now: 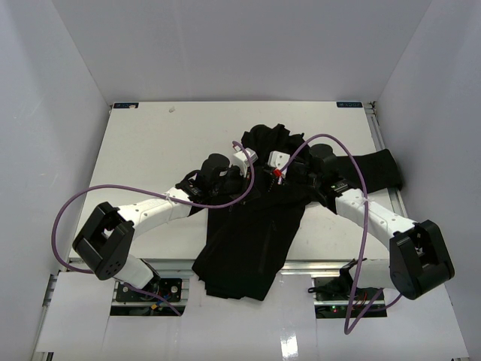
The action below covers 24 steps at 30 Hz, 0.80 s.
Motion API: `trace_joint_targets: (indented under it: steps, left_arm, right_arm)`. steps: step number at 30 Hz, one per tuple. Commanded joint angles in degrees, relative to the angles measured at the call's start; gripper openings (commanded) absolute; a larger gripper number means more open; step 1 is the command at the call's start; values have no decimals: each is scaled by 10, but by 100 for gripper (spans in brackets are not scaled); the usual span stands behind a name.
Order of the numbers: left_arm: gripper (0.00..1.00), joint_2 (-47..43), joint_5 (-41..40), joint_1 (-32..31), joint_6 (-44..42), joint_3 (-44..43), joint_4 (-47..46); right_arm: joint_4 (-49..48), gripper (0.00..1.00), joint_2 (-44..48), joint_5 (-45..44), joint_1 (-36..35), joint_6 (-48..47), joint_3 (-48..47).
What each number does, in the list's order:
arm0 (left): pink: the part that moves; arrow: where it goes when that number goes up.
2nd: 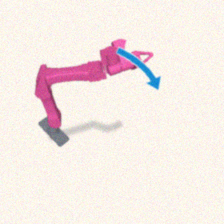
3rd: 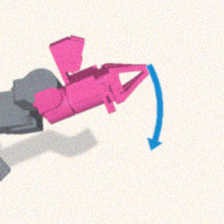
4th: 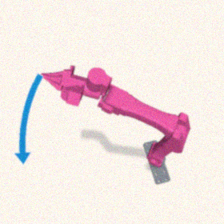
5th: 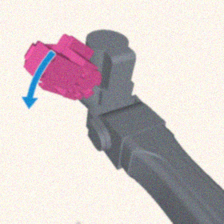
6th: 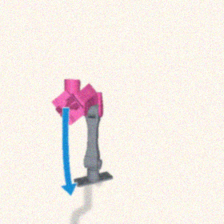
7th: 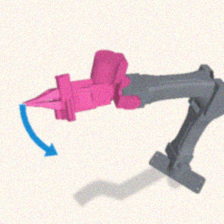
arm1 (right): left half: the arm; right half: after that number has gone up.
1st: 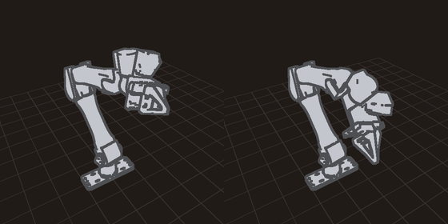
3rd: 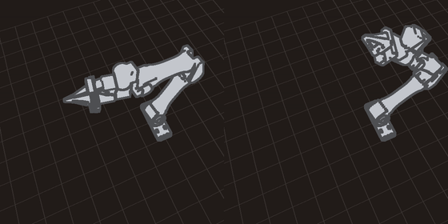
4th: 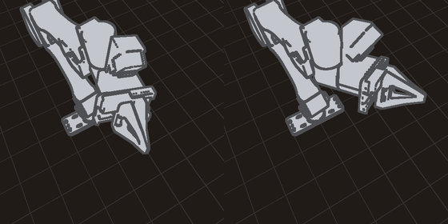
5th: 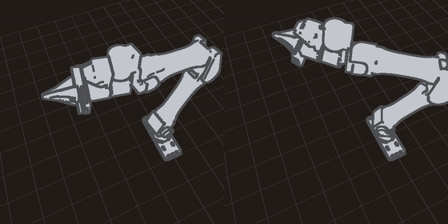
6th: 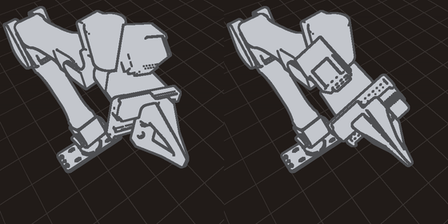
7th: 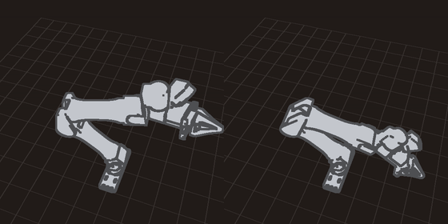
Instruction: Zip up the jacket
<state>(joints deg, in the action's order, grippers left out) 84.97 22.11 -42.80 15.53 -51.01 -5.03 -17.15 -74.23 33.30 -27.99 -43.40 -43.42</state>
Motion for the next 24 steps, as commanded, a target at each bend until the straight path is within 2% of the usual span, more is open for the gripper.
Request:
trace_joint_targets:
  steps: [1, 11, 16, 18, 20, 24]
  left_arm:
    - [0, -23, 16, 1, 0, 11, 4]
    - [0, -30, 15, 0, 1, 15, 4]
    - [0, -35, 15, 0, 1, 17, 2]
    - [0, -36, 15, 0, 1, 17, 2]
    - [0, -36, 15, 0, 1, 16, 1]
    - [0, -33, 14, -1, 0, 17, 1]
  right_arm:
    - [-32, 27, -10, 11, 1, 13, -28]
    - [-18, 24, -27, 2, 1, 17, -33]
    - [-28, 8, -36, -17, 1, 34, -40]
    - [-23, 8, -39, -27, 1, 45, -49]
    - [-32, 8, -39, -42, 1, 59, -54]
    - [-63, 8, -38, -86, 1, 163, -62]
